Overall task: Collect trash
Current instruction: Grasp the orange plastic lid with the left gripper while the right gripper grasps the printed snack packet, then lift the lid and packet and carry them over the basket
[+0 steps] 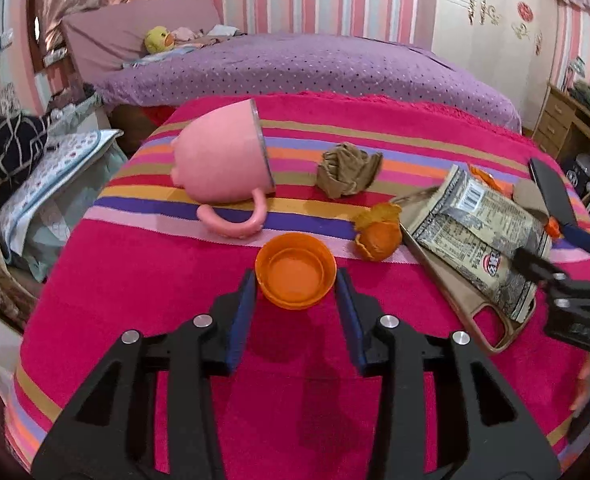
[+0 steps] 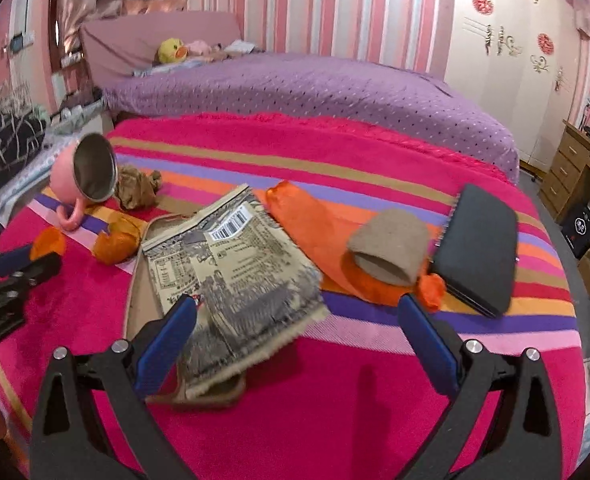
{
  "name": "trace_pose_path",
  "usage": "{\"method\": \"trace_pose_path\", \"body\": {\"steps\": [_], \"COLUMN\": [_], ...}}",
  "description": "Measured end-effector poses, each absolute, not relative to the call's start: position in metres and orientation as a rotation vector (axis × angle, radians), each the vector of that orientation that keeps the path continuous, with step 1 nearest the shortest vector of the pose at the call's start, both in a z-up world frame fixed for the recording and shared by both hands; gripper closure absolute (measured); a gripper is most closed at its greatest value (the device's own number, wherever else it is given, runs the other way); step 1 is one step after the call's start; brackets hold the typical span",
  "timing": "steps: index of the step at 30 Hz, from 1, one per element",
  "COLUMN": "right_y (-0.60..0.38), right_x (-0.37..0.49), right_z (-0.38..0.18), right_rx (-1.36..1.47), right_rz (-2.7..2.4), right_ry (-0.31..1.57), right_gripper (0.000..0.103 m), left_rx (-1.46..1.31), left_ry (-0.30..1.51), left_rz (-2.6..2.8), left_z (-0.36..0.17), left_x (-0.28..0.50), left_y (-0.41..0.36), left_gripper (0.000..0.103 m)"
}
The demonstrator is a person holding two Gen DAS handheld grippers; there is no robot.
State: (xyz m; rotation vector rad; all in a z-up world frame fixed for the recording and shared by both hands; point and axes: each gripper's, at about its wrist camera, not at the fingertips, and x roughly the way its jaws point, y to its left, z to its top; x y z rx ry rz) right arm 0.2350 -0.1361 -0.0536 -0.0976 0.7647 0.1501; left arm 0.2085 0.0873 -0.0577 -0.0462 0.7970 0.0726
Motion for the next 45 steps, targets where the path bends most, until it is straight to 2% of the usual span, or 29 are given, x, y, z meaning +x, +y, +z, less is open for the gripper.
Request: {"method": "trace_pose_path", "body": {"steps": [2,4,6,7,8,9,10,13,24,45], "right_y": [-0.132,-0.128,-0.123,-0.122,-0.123,-0.123,-0.125,-0.128,-0.177,-0.248], "right_x": [0.241,0.244,0.242,0.240,0.238,0.237,0.235,0.226,0.177,0.114], "right_z": [-0.056,-0.060,-0.061,-0.060,-0.058,-0.057,-0.055,-0.052,-0.012,-0.010], "right_rx": [-0.103,-0.106,-0.119,-0.122,-0.121,-0.118,-0.112,-0.107,-0.024,0.057], "right_rz": [0.152,0.179,0.200,0.205,0.208,0.209,0.207,0.210,0.187,0.106], "right_ry": [0.774,0.799,0.798,0.788,0.780,0.773,0.766,0.742,0.619,0.539], "right_gripper": [0.015,0.042,0.048,0.057,0.063,0.077,0.086,0.090,0.097,0.099], "left_rx": [-0.066,-0.069,-0.073,-0.077,-0.081,-0.084,-0.089,-0.084,-0.075,-0.012], "left_ry": [0.799,0.794,0.791,0.791,0.792,0.792,0.791,0.774,0.738,0.694], "left_rz": [0.072,0.070,0.069,0.069,0.070,0.069,0.066,0.056,0.019,-0.074], "left_z": [-0.056,-0.055,-0.055,-0.055,-0.055,-0.055,-0.054,-0.050,-0.040,-0.031], "left_x": [0.208,0.208,0.207,0.208,0.207,0.207,0.206,0.202,0.189,0.160], "left_y": [0.090,0.091,0.091,0.090,0.090,0.089,0.088,0.082,0.063,0.006], "left_gripper": [0.064,0.064,0.064,0.064,0.064,0.064,0.064,0.064,0.064,0.064]}}
